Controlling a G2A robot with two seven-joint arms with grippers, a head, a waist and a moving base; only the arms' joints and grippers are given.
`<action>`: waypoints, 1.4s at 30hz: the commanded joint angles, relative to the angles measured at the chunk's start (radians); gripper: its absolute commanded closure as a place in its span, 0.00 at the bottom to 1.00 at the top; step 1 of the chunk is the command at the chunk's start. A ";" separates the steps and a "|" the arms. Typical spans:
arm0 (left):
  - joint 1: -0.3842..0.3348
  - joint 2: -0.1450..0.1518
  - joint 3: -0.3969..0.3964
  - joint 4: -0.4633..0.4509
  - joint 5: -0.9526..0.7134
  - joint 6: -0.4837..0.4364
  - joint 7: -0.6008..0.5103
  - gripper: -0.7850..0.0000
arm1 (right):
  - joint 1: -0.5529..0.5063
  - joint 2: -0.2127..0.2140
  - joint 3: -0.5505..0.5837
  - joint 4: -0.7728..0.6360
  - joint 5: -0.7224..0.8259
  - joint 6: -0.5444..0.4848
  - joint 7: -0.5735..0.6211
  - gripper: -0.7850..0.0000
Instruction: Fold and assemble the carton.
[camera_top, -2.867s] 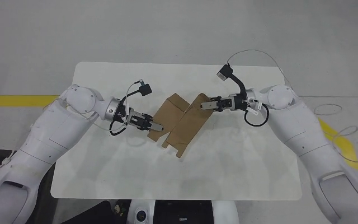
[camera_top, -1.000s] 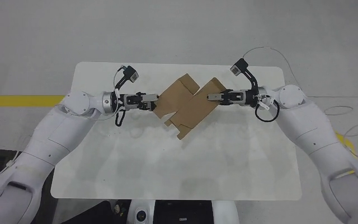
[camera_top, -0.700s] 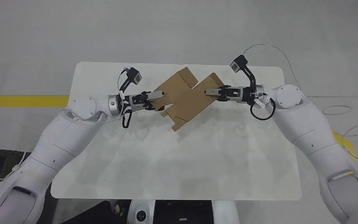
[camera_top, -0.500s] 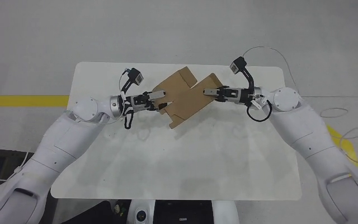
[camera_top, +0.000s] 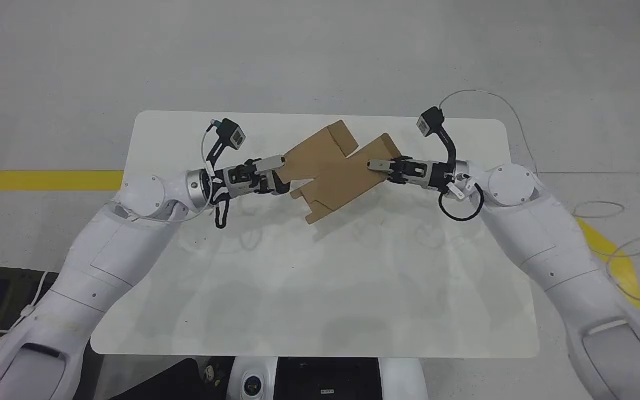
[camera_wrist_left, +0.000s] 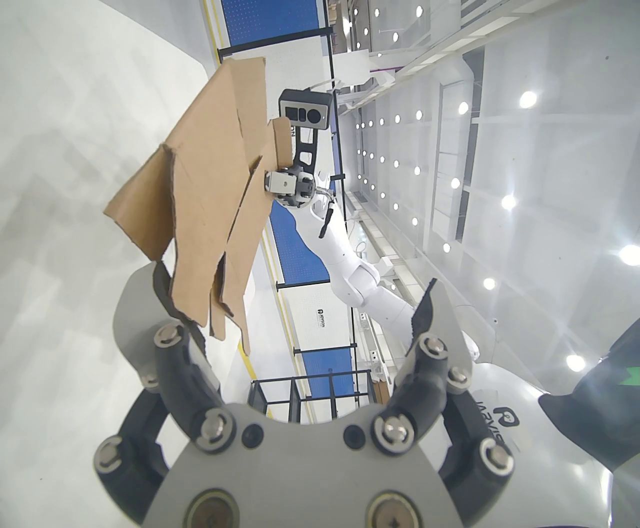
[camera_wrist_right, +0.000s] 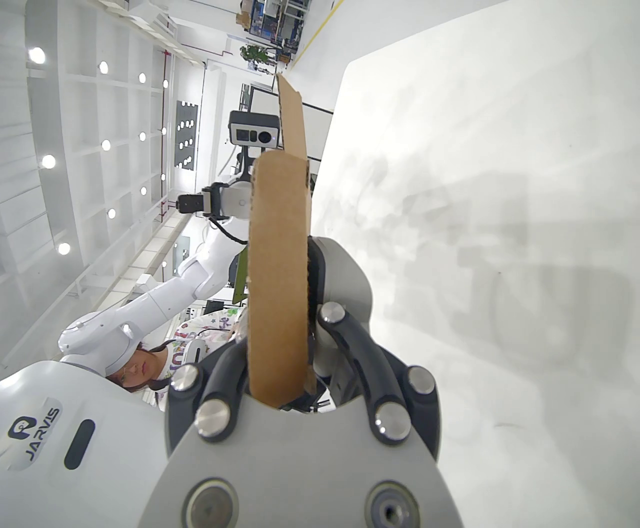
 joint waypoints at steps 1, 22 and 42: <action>0.004 0.001 -0.016 -0.005 -0.001 0.002 -0.005 0.00 | -0.004 0.000 0.006 -0.002 -0.014 0.007 -0.003 1.00; 0.001 -0.036 -0.056 0.011 0.040 0.032 0.042 0.00 | -0.032 -0.015 0.060 -0.040 -0.062 0.030 0.010 1.00; 0.006 -0.071 -0.052 0.054 0.142 0.053 0.041 0.19 | -0.044 -0.035 0.090 -0.030 -0.082 0.030 0.039 1.00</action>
